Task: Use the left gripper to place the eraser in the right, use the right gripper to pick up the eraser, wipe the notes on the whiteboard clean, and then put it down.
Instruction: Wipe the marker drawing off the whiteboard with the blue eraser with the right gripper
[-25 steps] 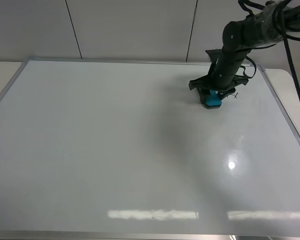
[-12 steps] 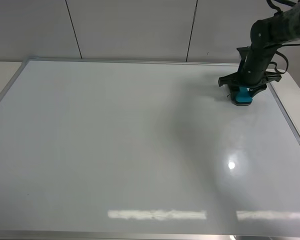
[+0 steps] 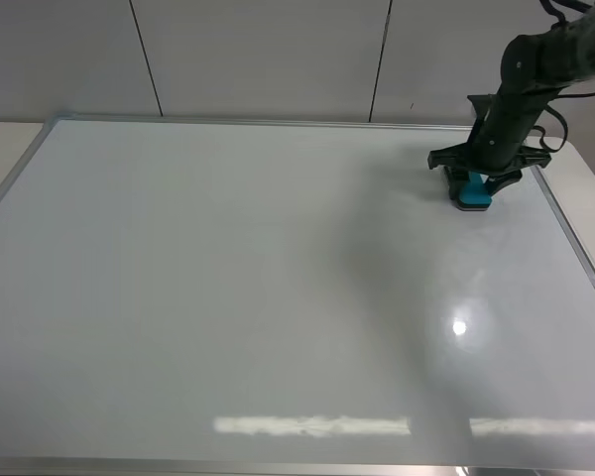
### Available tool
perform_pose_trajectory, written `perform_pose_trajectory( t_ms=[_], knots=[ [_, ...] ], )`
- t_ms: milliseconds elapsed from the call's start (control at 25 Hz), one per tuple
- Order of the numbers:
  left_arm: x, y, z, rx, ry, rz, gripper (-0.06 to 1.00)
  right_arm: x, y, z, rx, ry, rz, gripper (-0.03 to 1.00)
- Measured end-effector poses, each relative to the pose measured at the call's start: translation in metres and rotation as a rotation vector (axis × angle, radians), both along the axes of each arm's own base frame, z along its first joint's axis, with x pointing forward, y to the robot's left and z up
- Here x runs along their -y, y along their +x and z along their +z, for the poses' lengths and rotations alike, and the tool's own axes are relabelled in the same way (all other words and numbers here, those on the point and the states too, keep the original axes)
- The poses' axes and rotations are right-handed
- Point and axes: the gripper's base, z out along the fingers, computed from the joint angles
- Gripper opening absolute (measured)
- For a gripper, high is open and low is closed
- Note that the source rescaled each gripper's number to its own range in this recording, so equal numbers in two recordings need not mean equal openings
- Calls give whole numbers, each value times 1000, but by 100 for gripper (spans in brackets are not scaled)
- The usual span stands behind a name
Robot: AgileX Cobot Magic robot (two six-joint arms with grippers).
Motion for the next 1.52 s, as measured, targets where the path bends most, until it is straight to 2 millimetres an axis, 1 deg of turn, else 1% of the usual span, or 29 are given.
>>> perform_pose_trajectory(
  t_ms=[40,80,120,200,240,320,440,520,600,840,960,1040,1160,1240,1320,1360,1400,1520],
  knots=[
    [0,0,0,0,0,0,100,-13,-1,0,7,8,17,2],
    [0,0,0,0,0,0,100,-13,-1,0,7,8,17,2],
    [0,0,0,0,0,0,100,-28,-2,-1,18,15,36,2],
    [0,0,0,0,0,0,100,-47,-3,-1,38,25,64,2],
    [0,0,0,0,0,0,100,-53,-4,-1,45,28,74,2],
    [0,0,0,0,0,0,100,-59,-4,-1,55,33,74,2],
    [0,0,0,0,0,0,100,-57,-3,-1,60,29,62,2],
    [0,0,0,0,0,0,100,-53,-2,-1,62,24,45,2],
    [0,0,0,0,0,0,100,-42,1,-1,72,5,21,2],
    [0,0,0,0,0,0,100,11,8,-1,84,-46,-70,2],
    [0,0,0,0,0,0,100,31,9,-1,83,-55,-110,2],
    [0,0,0,0,0,0,100,38,9,-1,79,-58,-124,2],
    [0,0,0,1,0,0,100,39,9,0,78,-59,-126,2],
    [0,0,0,1,0,0,100,34,8,0,76,-53,-119,2],
    [0,0,0,1,0,0,100,24,8,-1,70,-38,-106,2],
    [0,0,0,1,0,0,100,15,7,-1,68,-29,-92,2],
    [0,0,0,1,0,0,100,-7,5,-1,67,-8,-59,2],
    [0,0,0,1,0,0,100,-31,2,-1,70,8,-14,2]
  ],
)
